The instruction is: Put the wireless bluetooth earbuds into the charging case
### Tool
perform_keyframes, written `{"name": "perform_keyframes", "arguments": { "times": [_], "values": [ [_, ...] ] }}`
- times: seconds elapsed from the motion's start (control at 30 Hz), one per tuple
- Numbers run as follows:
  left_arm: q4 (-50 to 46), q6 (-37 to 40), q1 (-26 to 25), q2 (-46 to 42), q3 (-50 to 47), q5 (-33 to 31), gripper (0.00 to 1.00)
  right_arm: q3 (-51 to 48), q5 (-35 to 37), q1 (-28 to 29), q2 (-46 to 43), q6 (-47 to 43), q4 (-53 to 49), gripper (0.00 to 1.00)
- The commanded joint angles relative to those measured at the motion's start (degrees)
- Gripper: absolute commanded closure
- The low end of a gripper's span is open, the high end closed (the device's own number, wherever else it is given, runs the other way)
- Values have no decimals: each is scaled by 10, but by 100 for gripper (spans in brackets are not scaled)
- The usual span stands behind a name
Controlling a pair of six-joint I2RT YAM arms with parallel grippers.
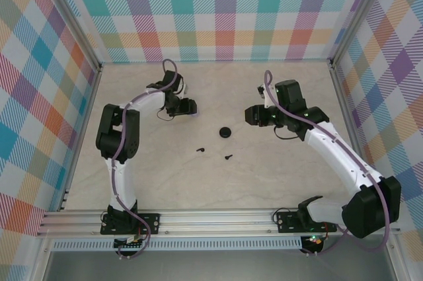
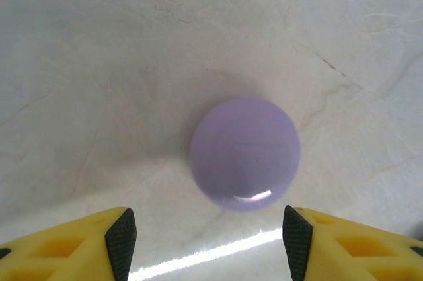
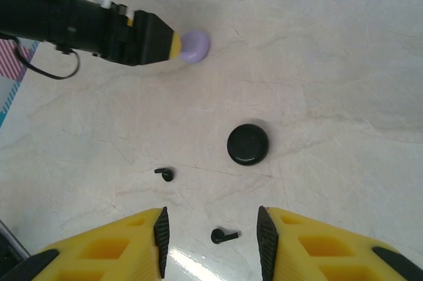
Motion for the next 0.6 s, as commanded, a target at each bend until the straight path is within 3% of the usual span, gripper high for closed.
{"name": "perform_keyframes", "arguments": {
  "times": [0.0, 0.3, 0.43, 0.57],
  "values": [
    [-23, 8, 7, -65, -18, 25, 39, 0, 5, 2, 37, -5, -14, 58],
    [41, -55, -20, -133, -90, 126, 44, 23, -23, 3, 133, 6, -8, 59],
    [77, -78, -42, -108, -83, 188, 48, 19, -47, 3, 171, 21, 4, 62],
    [70, -78, -75, -55, -42, 197, 54, 10, -71, 3, 211, 37, 21, 66]
  ]
}}
